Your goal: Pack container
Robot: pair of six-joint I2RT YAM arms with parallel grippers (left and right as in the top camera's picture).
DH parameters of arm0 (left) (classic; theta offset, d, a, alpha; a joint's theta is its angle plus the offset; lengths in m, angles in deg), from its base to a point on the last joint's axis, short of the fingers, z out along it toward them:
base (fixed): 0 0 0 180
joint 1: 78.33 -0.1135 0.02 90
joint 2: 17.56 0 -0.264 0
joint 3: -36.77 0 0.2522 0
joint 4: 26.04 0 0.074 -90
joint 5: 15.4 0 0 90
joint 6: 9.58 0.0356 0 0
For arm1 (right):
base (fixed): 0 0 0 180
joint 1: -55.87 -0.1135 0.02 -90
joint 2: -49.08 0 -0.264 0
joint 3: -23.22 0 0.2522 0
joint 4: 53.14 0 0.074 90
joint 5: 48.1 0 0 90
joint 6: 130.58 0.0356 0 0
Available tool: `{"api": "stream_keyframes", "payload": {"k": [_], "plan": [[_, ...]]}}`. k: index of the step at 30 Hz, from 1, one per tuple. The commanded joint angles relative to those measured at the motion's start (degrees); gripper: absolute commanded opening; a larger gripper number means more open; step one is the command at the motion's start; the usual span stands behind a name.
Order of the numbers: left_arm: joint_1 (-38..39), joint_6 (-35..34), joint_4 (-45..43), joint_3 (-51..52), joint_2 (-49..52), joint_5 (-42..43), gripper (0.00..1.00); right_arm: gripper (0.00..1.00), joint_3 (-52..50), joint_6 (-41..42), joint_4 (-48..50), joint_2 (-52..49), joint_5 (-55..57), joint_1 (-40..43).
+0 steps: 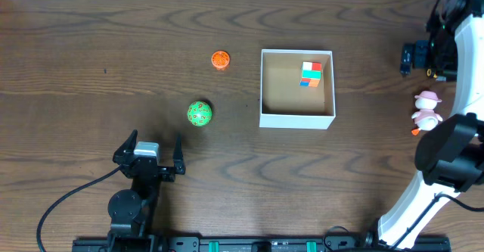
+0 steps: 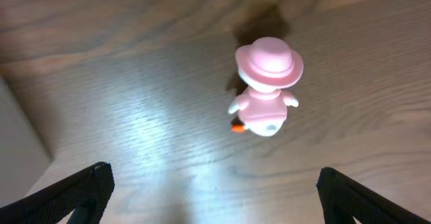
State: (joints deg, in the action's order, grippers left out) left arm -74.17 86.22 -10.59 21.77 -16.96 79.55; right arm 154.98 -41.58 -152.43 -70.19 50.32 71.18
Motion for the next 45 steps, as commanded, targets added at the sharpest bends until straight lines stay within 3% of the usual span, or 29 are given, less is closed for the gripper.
{"api": "stream_keyframes", "payload": {"k": [1, 9, 15, 28, 45], "plan": [[-0.24, -0.50, 1.88, 1.01, -0.37, 0.39, 0.98, 0.99, -5.22, -2.64, 3.02, -0.55, -1.40, 1.33], [-0.24, -0.50, 1.88, 1.01, -0.37, 0.39, 0.98, 0.99, -16.06, -13.03, 14.64, -0.55, -1.40, 2.78], [-0.24, -0.50, 1.88, 1.01, -0.37, 0.39, 0.98, 0.99, -21.84, -13.44, 20.26, -0.61, -1.40, 6.05], [-0.24, -0.50, 1.88, 1.01, -0.37, 0.39, 0.98, 0.99, -23.52, -17.92, 21.49, -0.63, -9.18, 10.95], [-0.24, -0.50, 1.88, 1.01, -0.37, 0.42, 0.98, 0.99, -29.51, -17.90, 28.41, -0.63, -2.32, 11.04]]}}
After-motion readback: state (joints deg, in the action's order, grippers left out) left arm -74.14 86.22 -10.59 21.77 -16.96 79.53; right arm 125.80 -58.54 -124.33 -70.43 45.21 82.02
